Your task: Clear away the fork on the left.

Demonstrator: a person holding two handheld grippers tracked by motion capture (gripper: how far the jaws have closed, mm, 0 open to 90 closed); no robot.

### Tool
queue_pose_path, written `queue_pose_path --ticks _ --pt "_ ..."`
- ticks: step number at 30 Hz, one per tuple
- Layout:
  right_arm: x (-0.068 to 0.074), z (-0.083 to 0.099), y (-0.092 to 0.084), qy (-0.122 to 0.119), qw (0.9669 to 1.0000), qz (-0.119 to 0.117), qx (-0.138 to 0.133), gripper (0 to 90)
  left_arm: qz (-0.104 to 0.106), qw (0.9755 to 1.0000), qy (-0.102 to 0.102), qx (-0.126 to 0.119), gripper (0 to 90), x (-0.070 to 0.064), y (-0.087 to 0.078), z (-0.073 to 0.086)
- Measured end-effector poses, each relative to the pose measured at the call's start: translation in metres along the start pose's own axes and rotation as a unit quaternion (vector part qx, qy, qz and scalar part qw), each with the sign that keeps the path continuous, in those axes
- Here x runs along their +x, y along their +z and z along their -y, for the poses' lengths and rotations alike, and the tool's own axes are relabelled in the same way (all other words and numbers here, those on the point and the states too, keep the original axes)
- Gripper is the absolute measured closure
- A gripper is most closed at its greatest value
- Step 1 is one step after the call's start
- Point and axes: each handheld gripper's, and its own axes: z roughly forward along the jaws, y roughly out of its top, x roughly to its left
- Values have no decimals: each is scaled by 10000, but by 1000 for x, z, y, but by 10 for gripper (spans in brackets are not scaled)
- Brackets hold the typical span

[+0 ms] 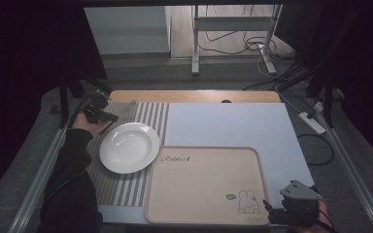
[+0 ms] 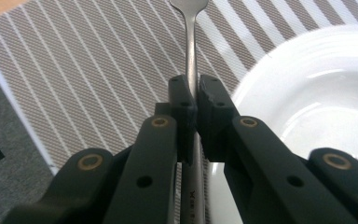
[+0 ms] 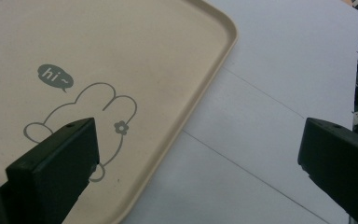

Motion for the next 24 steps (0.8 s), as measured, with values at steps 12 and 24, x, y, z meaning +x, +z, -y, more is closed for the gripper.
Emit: queue_pose_path --ticks 12,24 --pt "-4 0 0 195 9998 -73 -16 0 262 9995 165 -77 843 -34 -1 10" --pt "-10 1 -1 501 9986 -159 -99 0 373 9988 307 -26 843 -61 -6 18"
